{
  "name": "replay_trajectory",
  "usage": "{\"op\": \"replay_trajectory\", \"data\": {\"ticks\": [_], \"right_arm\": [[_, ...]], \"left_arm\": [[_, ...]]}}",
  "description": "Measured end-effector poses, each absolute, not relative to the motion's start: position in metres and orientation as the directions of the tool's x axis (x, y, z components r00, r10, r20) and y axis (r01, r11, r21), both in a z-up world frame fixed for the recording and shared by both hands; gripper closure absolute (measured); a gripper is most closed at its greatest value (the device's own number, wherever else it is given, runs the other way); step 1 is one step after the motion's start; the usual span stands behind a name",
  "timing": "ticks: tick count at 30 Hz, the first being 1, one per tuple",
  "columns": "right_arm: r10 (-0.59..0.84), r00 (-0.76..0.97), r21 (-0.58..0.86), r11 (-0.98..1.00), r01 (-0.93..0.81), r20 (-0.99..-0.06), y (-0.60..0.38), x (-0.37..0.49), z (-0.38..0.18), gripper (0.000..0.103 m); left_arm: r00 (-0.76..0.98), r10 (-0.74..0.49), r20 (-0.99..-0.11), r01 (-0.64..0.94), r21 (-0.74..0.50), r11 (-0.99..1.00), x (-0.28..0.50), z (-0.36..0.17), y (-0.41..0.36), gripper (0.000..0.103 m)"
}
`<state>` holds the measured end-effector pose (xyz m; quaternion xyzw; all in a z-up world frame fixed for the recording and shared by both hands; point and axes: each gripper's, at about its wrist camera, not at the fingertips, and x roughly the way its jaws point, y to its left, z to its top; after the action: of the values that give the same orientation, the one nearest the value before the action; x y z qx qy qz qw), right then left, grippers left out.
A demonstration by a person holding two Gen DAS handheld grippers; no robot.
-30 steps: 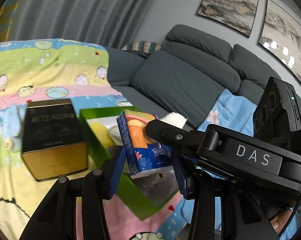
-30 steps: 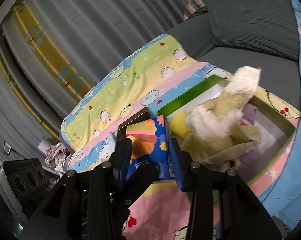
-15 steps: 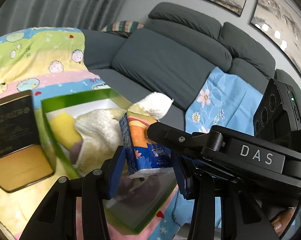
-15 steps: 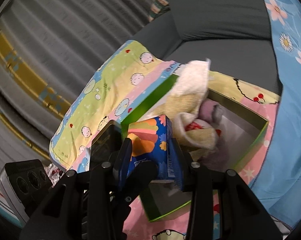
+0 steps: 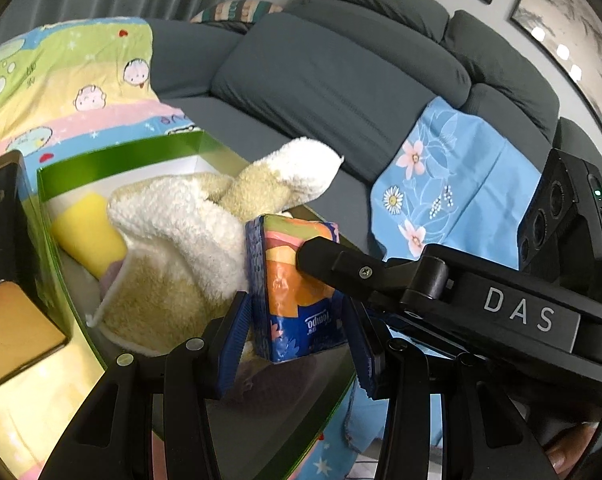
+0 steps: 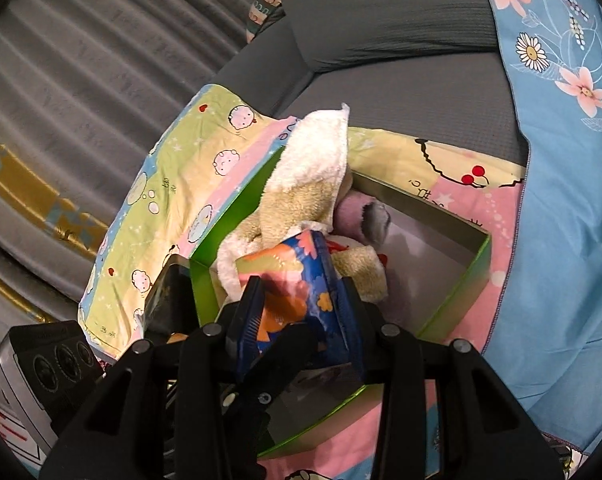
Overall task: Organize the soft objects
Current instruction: 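Lower the tissue pack into the green box and open the right gripper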
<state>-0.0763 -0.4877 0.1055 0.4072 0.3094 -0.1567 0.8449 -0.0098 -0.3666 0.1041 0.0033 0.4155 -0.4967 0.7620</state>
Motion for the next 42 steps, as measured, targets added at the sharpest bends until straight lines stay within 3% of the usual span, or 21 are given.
{"op": "replay_trajectory", "data": {"ticks": [21,29,32,42], "right_arm": [[-0.077,0.704,0.520,0.618,0.589,-0.706,-0.485,-0.071,0.098,0.064],[-0.086,0.697,0.521,0.602,0.605,-0.712,-0.488,-0.072,0.096,0.061],[-0.071,0.706,0.537,0.597,0.596,-0.705,-0.489,-0.072,0.095,0.061],[-0.092,0.703,0.523,0.603,0.603,-0.705,-0.488,-0.075,0.100,0.055]], "left_arm": [[0.146,-0.636,-0.758,0.727,-0.354,0.589,-0.004,0.090,-0.390,0.056],[0.153,-0.625,-0.766,0.723,-0.344,0.599,-0.004,0.087,-0.394,0.052],[0.156,-0.621,-0.769,0.729,-0.334,0.597,-0.006,0.087,-0.397,0.046],[0.200,-0.634,-0.747,0.723,-0.324,0.610,-0.012,0.092,-0.392,0.046]]}}
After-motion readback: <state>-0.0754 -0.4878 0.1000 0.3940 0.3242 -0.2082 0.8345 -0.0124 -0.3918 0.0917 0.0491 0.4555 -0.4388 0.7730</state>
